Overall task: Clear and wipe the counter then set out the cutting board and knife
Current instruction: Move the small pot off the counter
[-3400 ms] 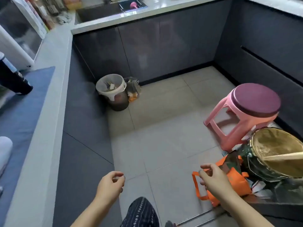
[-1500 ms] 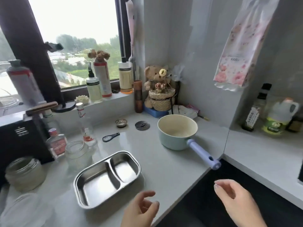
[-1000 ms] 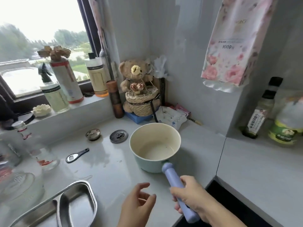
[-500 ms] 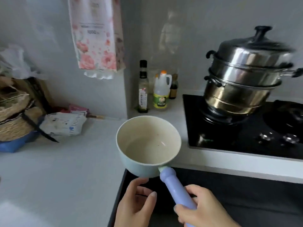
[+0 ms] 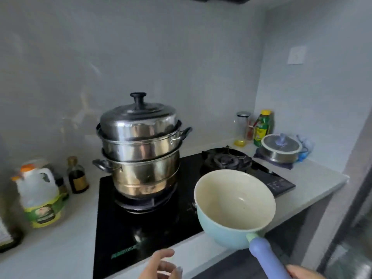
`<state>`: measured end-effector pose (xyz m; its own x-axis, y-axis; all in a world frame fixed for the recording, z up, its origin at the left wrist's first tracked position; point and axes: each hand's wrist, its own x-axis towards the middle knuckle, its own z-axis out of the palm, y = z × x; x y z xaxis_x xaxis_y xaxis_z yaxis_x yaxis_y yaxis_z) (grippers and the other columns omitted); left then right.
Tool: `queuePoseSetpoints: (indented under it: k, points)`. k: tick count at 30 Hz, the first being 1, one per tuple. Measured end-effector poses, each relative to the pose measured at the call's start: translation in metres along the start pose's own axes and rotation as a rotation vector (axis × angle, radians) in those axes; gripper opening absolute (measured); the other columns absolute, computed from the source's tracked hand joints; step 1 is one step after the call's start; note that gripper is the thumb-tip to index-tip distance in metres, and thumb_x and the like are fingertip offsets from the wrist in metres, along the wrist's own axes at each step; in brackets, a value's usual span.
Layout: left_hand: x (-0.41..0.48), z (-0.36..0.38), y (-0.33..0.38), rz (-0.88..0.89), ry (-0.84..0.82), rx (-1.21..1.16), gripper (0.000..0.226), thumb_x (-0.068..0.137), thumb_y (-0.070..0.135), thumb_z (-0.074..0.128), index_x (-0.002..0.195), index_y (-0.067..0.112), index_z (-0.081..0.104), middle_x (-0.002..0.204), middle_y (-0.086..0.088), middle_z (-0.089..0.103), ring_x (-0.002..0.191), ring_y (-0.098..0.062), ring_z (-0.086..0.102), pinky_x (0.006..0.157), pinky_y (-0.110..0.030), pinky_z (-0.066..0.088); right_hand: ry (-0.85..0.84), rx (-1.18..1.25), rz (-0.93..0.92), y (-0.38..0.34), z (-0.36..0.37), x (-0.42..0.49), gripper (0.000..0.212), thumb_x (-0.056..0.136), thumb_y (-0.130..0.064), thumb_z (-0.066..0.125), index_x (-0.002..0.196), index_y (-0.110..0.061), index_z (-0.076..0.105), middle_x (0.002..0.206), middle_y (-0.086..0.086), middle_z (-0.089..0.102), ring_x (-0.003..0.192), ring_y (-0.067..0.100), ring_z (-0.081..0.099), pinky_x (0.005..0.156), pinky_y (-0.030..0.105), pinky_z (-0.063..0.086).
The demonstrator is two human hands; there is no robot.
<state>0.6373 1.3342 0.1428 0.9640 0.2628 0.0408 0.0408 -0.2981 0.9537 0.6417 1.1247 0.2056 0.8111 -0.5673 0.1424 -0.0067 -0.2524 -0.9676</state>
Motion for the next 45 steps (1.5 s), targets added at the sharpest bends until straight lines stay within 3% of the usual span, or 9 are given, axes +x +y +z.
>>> queuePoseSetpoints:
  k: [1,6,11,15,21,34,41,43,45]
  points:
    - [0.016,0.024,0.007,0.007,-0.047,0.020,0.034,0.067,-0.004,0.072,0.084,0.022,0.058,0.064,-0.004,0.062,0.058,-0.022,0.061,0.060,-0.014,0.048,-0.055,0.056,0.103,0.000,0.000,0.029,0.054,0.067,-0.015,0.079,0.046,-0.024,0.031,0.049,-0.001,0.023,0.051,0.006,0.022,0.045,0.015,0.036]
    - [0.093,0.128,0.062,0.015,-0.033,0.035,0.048,0.073,0.012,0.071,0.108,0.032,0.045,0.100,0.000,0.056,0.081,-0.012,0.059,0.064,-0.013,0.044,-0.022,-0.158,0.024,0.016,-0.014,0.113,0.067,0.060,-0.032,0.084,0.038,-0.009,0.024,0.033,-0.002,0.013,0.043,0.013,0.026,0.048,0.026,0.019]
    - [0.151,0.193,0.094,0.025,-0.052,0.069,0.063,0.078,0.023,0.065,0.131,0.032,0.033,0.117,0.010,0.046,0.098,-0.005,0.053,0.068,-0.010,0.039,-0.583,-0.252,0.125,0.018,-0.028,0.213,0.030,0.067,-0.028,0.062,0.053,-0.012,0.041,0.045,0.004,0.036,0.046,0.020,0.038,0.054,0.027,0.030]
    - [0.186,0.218,0.104,0.054,-0.085,0.087,0.069,0.079,0.024,0.063,0.136,0.036,0.025,0.124,0.016,0.037,0.103,-0.004,0.047,0.074,-0.015,0.041,-0.818,-0.142,0.184,0.008,-0.002,0.275,0.013,0.072,-0.013,0.061,0.064,-0.007,0.052,0.047,0.008,0.057,0.039,0.021,0.053,0.042,0.023,0.041]
    - [0.222,0.231,0.113,0.077,-0.108,0.117,0.070,0.080,0.023,0.061,0.137,0.034,0.022,0.129,0.012,0.032,0.118,-0.008,0.038,0.102,-0.027,0.040,-0.854,-0.068,0.223,0.011,0.060,0.336,0.015,0.077,-0.005,0.061,0.069,-0.002,0.049,0.045,0.006,0.054,0.038,0.021,0.050,0.041,0.023,0.040]
    - [0.225,0.217,0.087,-0.079,0.058,0.151,0.056,0.081,0.021,0.062,0.128,0.034,0.035,0.113,0.009,0.045,0.096,-0.005,0.052,0.070,-0.011,0.041,-0.904,-0.162,0.235,0.018,0.102,0.383,0.012,0.077,-0.008,0.064,0.069,-0.001,0.058,0.047,0.005,0.057,0.041,0.020,0.053,0.044,0.025,0.043]
    - [0.216,0.201,0.077,-0.125,0.115,0.153,0.054,0.080,0.019,0.064,0.125,0.035,0.038,0.110,0.009,0.049,0.092,-0.003,0.056,0.066,-0.008,0.039,-0.944,-0.223,0.233,0.012,0.099,0.400,0.017,0.080,-0.012,0.065,0.077,0.004,0.059,0.053,0.011,0.063,0.042,0.020,0.056,0.044,0.026,0.045]
    - [0.212,0.196,0.074,-0.135,0.128,0.123,0.052,0.079,0.018,0.064,0.122,0.036,0.040,0.110,0.009,0.051,0.093,-0.005,0.057,0.066,-0.010,0.040,-0.944,-0.301,0.197,0.011,0.098,0.401,0.028,0.083,-0.022,0.064,0.088,0.005,0.060,0.062,0.011,0.064,0.049,0.020,0.057,0.050,0.028,0.046]
    - [0.206,0.191,0.072,-0.136,0.129,0.092,0.049,0.079,0.017,0.064,0.118,0.037,0.042,0.108,0.010,0.051,0.094,-0.008,0.058,0.065,-0.011,0.041,-0.891,-0.507,0.036,0.007,0.096,0.398,0.046,0.084,-0.038,0.060,0.108,0.001,0.057,0.087,0.010,0.064,0.077,0.023,0.061,0.068,0.030,0.043]
